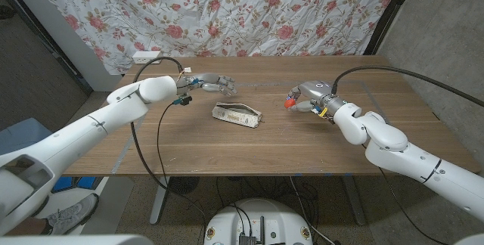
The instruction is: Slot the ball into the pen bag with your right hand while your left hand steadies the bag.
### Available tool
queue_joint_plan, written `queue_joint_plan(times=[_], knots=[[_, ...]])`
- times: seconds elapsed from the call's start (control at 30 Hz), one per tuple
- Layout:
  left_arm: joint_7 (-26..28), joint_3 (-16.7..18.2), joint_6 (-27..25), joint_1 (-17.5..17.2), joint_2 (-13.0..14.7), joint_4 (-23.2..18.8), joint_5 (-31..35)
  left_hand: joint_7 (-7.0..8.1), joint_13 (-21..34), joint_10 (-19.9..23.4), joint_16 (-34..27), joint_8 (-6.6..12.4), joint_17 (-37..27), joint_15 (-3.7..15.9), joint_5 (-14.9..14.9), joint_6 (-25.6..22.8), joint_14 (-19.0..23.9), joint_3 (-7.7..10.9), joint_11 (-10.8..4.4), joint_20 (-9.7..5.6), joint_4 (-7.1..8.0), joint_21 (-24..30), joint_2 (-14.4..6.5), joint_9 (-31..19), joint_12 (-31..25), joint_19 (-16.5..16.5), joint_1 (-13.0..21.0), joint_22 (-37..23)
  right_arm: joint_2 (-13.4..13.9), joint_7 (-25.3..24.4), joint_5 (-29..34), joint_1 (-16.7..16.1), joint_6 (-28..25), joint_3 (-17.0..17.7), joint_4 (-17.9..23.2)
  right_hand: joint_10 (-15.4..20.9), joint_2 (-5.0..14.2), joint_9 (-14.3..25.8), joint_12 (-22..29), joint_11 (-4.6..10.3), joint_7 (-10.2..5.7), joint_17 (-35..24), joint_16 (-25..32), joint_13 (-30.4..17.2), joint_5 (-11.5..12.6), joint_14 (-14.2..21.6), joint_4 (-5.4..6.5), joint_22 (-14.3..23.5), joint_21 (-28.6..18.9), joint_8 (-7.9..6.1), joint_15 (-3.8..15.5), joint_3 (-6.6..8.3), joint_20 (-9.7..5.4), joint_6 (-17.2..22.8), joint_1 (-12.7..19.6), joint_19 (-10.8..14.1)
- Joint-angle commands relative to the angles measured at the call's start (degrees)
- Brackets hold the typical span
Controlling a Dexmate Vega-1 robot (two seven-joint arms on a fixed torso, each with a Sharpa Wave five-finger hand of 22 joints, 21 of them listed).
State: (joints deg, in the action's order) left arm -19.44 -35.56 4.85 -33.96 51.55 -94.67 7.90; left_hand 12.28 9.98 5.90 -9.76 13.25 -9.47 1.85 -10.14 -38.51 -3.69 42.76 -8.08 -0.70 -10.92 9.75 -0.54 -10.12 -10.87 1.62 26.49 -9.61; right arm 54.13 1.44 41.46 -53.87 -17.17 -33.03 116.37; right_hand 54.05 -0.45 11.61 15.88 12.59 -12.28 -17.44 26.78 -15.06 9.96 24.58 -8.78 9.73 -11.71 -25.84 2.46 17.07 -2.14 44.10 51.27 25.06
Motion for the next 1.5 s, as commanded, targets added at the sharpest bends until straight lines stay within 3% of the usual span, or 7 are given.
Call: queue_joint_plan(times=[0.03, 0.6, 1.5], knots=[[-0.3, -0.8, -6.1, -0.3, 1.4, -6.9, 7.7, -0.05, 0.2, -0.2, -0.3, 0.32, -0.2, 2.96, -0.4, -1.0, -0.4, -0.18, -0.3, 0.1, 0.01, 0.1, 0.0, -0.2, -0.2, -0.5, 1.0, -0.1, 0.9, -0.8, -1.0, -0.4, 1.2, 0.5, -0.1, 0.3, 0.62, 0.1, -0.1, 0.05, -0.2, -0.2, 0.5, -0.1, 0.3, 0.6, 0.21, 0.3, 0.1, -0.32, 8.56, -0.19, -0.09, 0.4, 0.3, 0.6], [0.3, -2.5, -9.2, 0.1, 0.7, -9.7, 16.4, -0.6, 0.2, 2.2, -1.0, 0.67, -0.2, 1.84, -0.6, -6.1, 2.4, -0.54, 0.2, 1.05, 0.0, 0.8, -0.4, -0.2, -1.0, -0.7, 4.1, -0.1, 1.1, -1.2, -1.1, -2.3, -1.7, 1.5, 2.0, 0.4, 0.73, 0.1, -0.2, 0.04, -0.19, -0.3, 0.6, -0.2, 0.3, 0.7, 0.23, 0.3, 0.1, -0.31, 8.57, -0.33, -0.15, 0.6, 0.2, 0.6], [-0.2, -5.6, -12.3, -0.9, -1.8, -12.3, 29.7, -0.98, 0.1, 3.8, -1.1, 0.17, -0.2, 2.74, -0.6, -8.8, 5.2, -1.33, -0.2, 1.23, 0.03, 1.1, 0.2, -0.1, -1.1, 0.4, 6.5, 0.0, 0.8, -2.0, -0.8, -2.4, -3.0, 1.4, 2.6, 0.5, 0.99, 0.1, -0.3, 0.04, -0.2, -0.4, 0.9, -0.2, 0.4, 0.8, 0.23, 0.3, 0.1, -0.29, 8.66, -0.47, -0.28, 0.8, 0.2, 0.6]])
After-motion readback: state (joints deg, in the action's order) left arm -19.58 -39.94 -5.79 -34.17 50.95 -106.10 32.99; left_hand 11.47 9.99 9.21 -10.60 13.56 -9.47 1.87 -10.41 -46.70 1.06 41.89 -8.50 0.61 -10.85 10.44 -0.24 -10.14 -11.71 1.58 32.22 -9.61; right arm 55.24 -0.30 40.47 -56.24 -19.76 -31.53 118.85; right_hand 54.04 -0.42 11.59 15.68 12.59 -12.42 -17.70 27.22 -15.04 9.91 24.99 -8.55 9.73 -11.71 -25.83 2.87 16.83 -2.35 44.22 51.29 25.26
